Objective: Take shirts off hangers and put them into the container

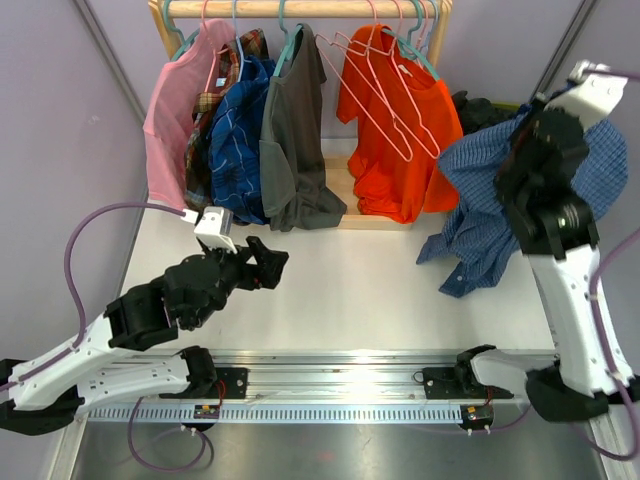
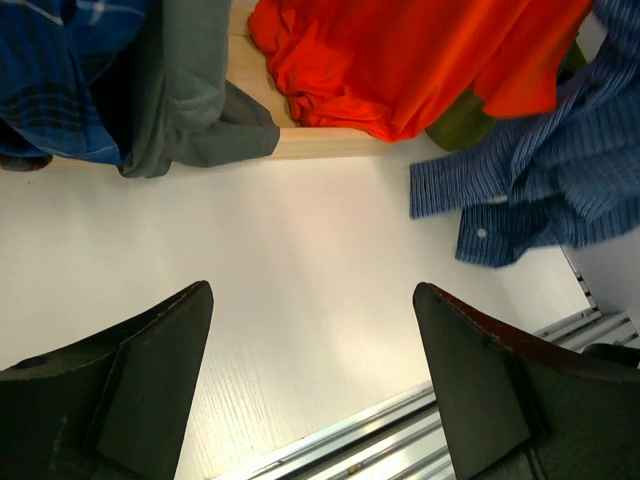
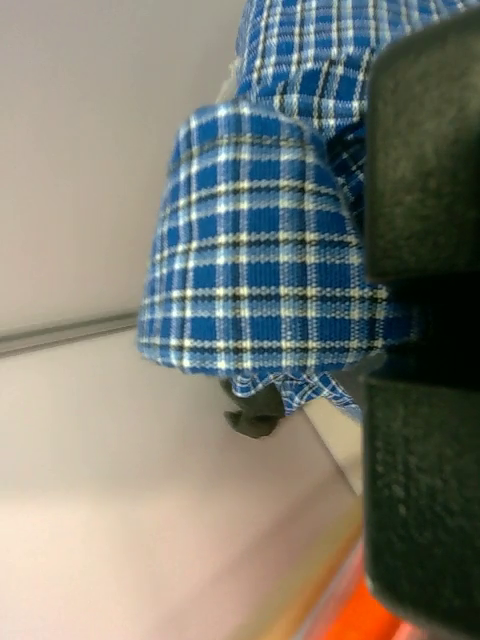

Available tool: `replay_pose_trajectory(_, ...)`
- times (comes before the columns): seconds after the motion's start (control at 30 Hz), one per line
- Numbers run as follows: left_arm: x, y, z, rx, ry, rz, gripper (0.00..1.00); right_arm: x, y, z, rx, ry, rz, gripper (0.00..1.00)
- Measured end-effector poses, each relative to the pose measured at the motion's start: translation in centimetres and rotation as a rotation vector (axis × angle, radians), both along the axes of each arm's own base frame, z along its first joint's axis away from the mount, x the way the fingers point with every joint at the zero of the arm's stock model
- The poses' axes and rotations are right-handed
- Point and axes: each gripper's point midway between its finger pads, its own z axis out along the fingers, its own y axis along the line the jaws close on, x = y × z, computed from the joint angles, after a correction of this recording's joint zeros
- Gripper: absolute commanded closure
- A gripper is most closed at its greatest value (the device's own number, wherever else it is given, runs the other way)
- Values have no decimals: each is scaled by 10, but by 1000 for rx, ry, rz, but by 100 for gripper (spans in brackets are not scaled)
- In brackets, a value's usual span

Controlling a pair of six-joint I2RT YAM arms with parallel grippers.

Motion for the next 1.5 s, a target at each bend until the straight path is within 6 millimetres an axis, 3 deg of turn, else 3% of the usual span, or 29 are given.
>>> replay_pose_trajectory(0.07,-2,-3,-6,5,14,-17,17,23,-21,11,12,-15,-53,100)
replay_pose_trajectory(0.23,-6,-8,-16,2,35,-44,18,99,-80,7,45,33,-124,100)
replay_pose_trajectory(0.33,-8,-7,-15,-9,39,-51,19,141,-102,16,48,20,-128,100)
replay_pose_trajectory(0.47,-9,-6,-15,-14,41,-50,19,190,-101,47,34,-108,-47,100)
replay_pose_trajectory(0.63,-9,-5,-16,-9,46,-47,20,218,-91,65,10,-252,66,100)
replay_pose_trajectory(0.73,-9,-4,-16,-14,47,-44,20,224,-92,87,-8,-371,94,100)
replay_pose_trajectory(0.83,-10,-3,-18,-11,59,-37,20,215,-92,137,-49,-580,121,100)
replay_pose_trajectory(1.0,-11,-3,-20,-27,77,-28,20,166,-85,208,-100,-929,161,100)
replay_pose_trajectory(1.13,-11,-3,-20,-39,85,-21,20,132,-83,235,-119,-1095,171,100)
replay_pose_trajectory(1.23,-10,-3,-21,-45,91,-16,20,129,-85,235,-129,-1116,165,100)
replay_pose_trajectory(1.33,-10,-4,-27,-39,100,-15,21,148,-91,213,-132,-1060,140,100)
replay_pose_trajectory(1.4,-10,-5,-32,-30,108,-13,21,177,-98,179,-126,-970,118,100)
replay_pose_trajectory(1.5,-10,-7,-38,-24,122,-10,21,227,-112,104,-106,-792,74,100)
